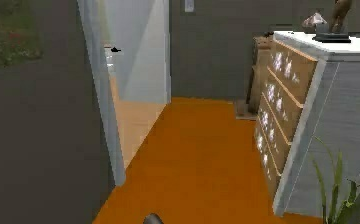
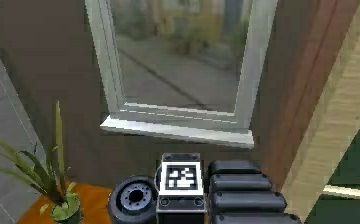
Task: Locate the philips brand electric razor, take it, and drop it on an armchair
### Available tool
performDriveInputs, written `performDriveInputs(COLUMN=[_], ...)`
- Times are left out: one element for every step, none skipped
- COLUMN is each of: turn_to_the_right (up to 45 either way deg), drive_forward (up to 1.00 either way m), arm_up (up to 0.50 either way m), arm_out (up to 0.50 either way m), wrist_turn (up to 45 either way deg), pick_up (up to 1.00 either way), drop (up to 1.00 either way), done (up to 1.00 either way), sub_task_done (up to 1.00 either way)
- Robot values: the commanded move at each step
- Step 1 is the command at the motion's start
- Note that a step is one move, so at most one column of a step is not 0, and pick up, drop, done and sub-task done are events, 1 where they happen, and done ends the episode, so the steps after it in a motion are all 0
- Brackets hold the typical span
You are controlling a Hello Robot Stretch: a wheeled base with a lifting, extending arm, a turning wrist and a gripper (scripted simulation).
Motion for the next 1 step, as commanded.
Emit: performDriveInputs(turn_to_the_right=[0.0], drive_forward=[1.0], arm_up=[0.0], arm_out=[0.0], wrist_turn=[0.0], pick_up=[0.0], drop=[0.0], done=[0.0], sub_task_done=[0.0])
